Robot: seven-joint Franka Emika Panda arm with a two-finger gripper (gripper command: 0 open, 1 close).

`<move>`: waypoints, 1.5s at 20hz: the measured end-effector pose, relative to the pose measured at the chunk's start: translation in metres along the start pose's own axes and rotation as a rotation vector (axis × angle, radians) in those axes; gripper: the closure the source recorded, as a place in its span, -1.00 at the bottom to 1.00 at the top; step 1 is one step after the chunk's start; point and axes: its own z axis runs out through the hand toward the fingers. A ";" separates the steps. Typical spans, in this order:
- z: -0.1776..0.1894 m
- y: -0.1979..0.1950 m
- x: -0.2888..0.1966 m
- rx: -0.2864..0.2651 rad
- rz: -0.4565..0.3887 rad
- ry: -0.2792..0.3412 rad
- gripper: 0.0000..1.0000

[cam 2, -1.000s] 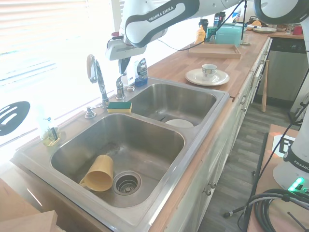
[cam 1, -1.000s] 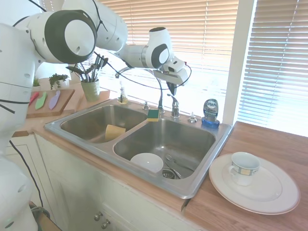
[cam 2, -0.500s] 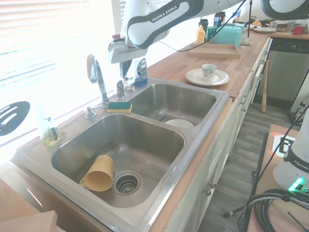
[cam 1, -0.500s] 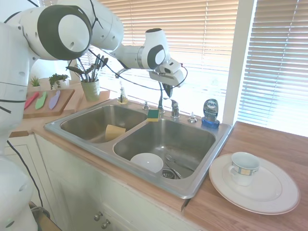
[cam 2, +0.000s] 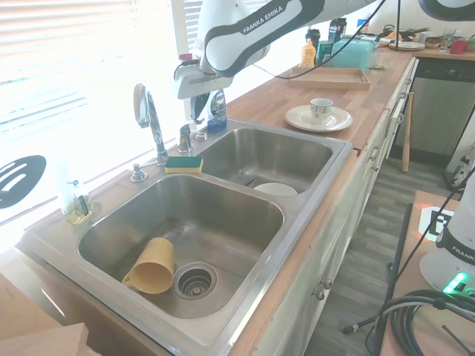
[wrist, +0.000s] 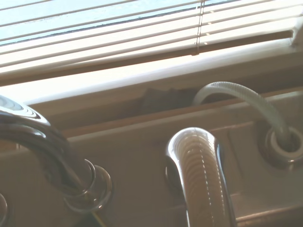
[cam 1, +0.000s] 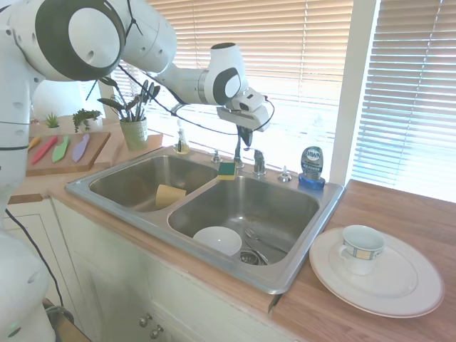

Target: Turn off the faucet

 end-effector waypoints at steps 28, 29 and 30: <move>-0.079 0.241 -0.104 -0.247 -0.095 -0.249 1.00; -0.084 0.249 -0.113 -0.248 -0.104 -0.251 1.00; -0.088 0.254 -0.120 -0.246 -0.111 -0.249 1.00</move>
